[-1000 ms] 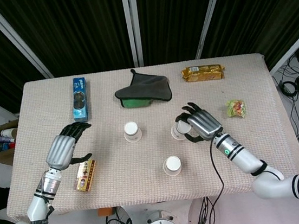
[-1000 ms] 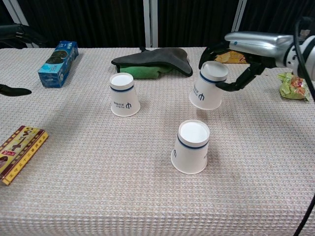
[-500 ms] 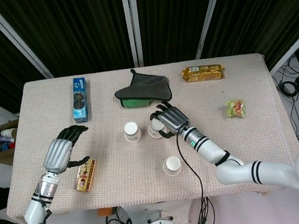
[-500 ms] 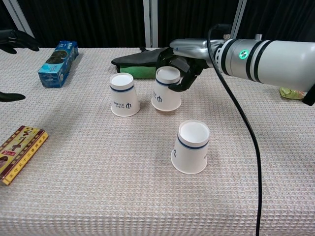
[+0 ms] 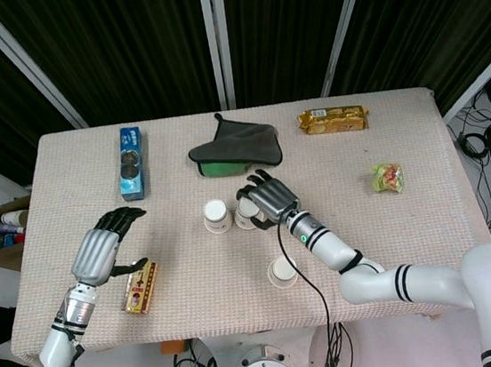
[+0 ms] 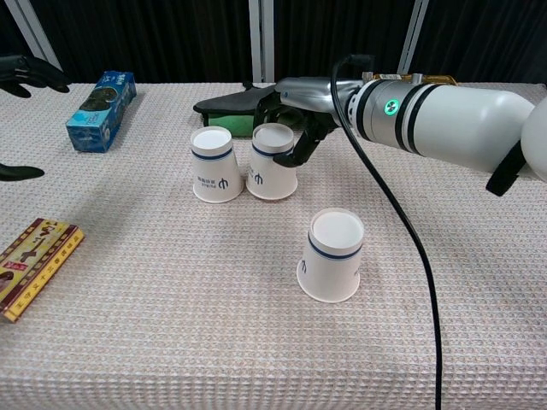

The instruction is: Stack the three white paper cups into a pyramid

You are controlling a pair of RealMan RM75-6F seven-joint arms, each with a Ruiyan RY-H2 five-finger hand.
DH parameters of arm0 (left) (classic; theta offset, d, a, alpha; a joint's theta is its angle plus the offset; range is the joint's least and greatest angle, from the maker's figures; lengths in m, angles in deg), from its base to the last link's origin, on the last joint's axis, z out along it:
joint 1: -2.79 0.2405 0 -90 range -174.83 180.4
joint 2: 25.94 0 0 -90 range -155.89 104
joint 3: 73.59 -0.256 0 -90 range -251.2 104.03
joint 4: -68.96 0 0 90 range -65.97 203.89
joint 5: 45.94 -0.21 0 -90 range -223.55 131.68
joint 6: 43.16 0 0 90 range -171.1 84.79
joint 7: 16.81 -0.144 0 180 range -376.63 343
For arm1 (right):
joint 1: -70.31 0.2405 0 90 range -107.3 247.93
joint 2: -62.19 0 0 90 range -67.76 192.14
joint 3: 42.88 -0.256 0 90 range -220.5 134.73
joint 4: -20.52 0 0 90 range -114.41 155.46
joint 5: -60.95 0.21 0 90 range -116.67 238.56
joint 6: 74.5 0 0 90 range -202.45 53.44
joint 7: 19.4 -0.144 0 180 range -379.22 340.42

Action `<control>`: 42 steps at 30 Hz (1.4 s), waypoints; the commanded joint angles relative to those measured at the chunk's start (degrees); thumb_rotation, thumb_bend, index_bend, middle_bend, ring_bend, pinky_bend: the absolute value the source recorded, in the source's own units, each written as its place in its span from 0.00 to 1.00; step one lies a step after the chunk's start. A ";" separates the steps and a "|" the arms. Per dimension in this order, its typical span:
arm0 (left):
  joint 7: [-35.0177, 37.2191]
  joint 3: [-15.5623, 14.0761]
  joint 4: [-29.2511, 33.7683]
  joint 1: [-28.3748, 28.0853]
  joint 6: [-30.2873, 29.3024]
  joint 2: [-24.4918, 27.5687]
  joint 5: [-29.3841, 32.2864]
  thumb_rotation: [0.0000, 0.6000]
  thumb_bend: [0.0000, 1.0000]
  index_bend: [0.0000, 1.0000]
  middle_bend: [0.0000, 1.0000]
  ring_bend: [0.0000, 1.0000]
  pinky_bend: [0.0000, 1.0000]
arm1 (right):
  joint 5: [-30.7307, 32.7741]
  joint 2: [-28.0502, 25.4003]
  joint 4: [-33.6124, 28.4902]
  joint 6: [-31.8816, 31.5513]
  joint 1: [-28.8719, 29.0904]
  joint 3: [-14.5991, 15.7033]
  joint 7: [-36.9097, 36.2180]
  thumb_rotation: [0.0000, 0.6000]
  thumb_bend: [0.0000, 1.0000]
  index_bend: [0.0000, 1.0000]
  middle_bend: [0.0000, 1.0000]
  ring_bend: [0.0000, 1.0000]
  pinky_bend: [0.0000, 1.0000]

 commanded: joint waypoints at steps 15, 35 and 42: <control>1.39 0.19 -0.52 0.35 0.22 -0.06 -0.54 1.00 0.15 0.17 0.17 0.13 0.18 | 2.57 1.99 1.42 -0.11 2.15 0.90 1.03 1.00 0.35 0.26 0.27 0.09 0.07; 0.38 1.11 0.09 1.45 -0.40 2.14 0.70 1.00 0.14 0.17 0.17 0.13 0.18 | -18.80 -25.58 -28.66 -16.74 -13.96 12.30 -4.99 1.00 0.29 0.00 0.14 0.00 0.00; 0.88 1.49 0.34 2.02 -0.23 2.14 1.97 1.00 0.14 0.17 0.17 0.13 0.18 | -32.02 -31.87 -29.88 -13.56 -17.61 19.59 -13.14 1.00 0.20 0.00 0.15 0.00 0.00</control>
